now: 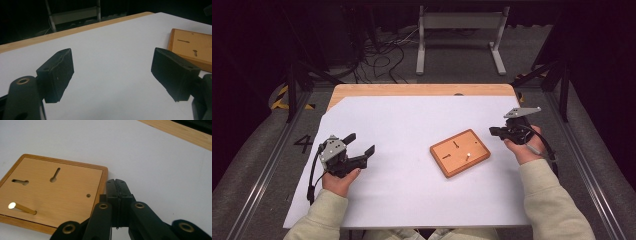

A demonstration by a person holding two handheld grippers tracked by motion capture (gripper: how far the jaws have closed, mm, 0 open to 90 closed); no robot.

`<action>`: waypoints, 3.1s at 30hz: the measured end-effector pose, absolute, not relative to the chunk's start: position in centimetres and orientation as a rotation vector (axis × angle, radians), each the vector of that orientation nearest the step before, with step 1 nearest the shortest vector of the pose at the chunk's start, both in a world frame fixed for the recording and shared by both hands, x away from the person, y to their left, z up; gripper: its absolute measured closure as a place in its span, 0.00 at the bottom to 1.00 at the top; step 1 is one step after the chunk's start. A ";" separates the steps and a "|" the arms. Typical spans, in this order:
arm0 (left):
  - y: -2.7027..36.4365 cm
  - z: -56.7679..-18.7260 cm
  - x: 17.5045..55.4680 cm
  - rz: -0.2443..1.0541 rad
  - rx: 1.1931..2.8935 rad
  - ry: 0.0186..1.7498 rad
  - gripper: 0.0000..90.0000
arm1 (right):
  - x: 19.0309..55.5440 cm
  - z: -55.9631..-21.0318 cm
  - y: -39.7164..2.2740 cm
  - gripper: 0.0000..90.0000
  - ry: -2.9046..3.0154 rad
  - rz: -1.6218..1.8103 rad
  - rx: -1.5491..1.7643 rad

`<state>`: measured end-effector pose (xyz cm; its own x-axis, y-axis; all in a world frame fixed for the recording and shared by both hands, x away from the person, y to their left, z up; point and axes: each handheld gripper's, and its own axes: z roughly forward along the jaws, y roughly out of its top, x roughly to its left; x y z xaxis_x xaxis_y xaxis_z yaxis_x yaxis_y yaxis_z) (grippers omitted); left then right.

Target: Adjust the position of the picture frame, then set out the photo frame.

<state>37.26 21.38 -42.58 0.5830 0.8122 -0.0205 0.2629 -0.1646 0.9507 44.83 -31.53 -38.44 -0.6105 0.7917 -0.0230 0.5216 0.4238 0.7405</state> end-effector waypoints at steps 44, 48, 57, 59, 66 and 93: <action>20.8 -42.9 37.4 0.613 1.741 0.878 0.22 | 43.5 -43.4 -28.6 1.00 2.641 0.911 1.216; 20.8 -42.9 37.4 0.614 1.745 0.876 0.22 | 42.4 -43.6 -27.8 1.00 2.673 0.916 1.195; 20.7 -42.9 37.4 0.611 1.746 0.872 0.22 | 40.5 -43.6 -25.1 1.00 2.778 0.909 1.062; 20.7 -42.9 37.4 0.609 1.747 0.873 0.22 | 40.2 -43.6 -24.6 1.00 2.789 0.890 1.037; 20.6 -42.9 37.4 0.604 1.757 0.871 0.22 | 39.7 -43.6 -23.8 1.00 2.811 0.879 0.999; 18.5 -41.2 37.7 0.504 1.833 0.853 0.23 | 39.5 -38.7 -28.2 0.66 2.302 1.254 0.924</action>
